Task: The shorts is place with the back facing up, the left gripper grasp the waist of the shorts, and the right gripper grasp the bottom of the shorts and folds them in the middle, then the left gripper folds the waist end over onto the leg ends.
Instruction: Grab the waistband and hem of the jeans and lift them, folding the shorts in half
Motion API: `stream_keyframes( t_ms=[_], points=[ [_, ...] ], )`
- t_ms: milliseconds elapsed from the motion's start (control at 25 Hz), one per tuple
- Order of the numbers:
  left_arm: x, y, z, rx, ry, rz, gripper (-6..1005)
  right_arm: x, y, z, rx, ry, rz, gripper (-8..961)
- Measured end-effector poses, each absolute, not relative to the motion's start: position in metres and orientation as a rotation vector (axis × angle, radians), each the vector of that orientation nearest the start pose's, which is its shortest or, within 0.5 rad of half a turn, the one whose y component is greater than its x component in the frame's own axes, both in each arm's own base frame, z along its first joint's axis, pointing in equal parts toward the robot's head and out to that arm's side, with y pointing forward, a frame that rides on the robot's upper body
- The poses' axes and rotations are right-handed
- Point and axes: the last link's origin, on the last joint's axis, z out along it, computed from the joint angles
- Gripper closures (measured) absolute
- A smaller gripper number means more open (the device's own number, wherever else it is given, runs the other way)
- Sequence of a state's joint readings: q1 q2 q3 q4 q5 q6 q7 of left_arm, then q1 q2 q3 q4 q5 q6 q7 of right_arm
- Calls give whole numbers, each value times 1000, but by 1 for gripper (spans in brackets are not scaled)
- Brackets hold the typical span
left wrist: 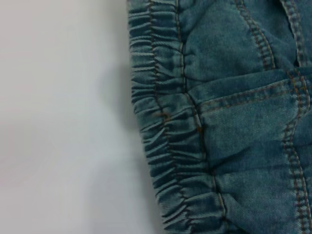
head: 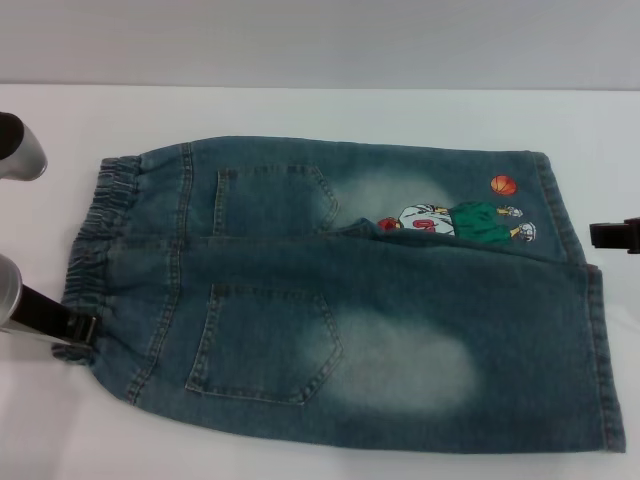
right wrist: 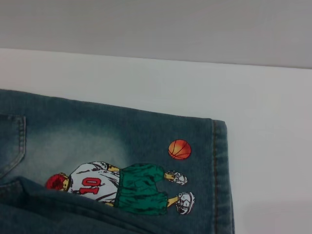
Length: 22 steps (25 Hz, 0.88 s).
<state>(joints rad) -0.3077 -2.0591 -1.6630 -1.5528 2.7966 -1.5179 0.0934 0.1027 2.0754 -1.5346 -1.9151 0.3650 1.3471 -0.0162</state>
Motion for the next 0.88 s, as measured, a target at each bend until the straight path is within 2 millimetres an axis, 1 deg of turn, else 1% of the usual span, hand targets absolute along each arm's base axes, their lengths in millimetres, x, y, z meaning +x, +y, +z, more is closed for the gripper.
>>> stream_keyframes(
  t_ms=[200, 280, 440, 480, 600, 800, 880],
  points=[
    [-253, 310, 30, -2004, -1423, 498, 754, 214, 297, 61, -1931, 1252, -112, 312],
    [-252, 310, 31, -2001, -1422, 492, 975, 215, 297, 61, -1931, 1252, -112, 312],
    [-251, 310, 32, -1999, -1419, 485, 992, 215, 296, 61, -1931, 1252, -114, 312],
    [-246, 309, 35, -1999, -1406, 470, 997, 215, 296, 61, -1931, 1251, -114, 312],
    [-243, 308, 38, -1996, -1402, 462, 997, 216, 296, 61, -1931, 1251, -116, 312],
    [-244, 307, 39, -1987, -1415, 470, 987, 216, 296, 60, -1937, 1244, -122, 313],
    [-246, 305, 43, -1949, -1432, 487, 983, 217, 296, 60, -1938, 1247, -125, 313]
  ],
)
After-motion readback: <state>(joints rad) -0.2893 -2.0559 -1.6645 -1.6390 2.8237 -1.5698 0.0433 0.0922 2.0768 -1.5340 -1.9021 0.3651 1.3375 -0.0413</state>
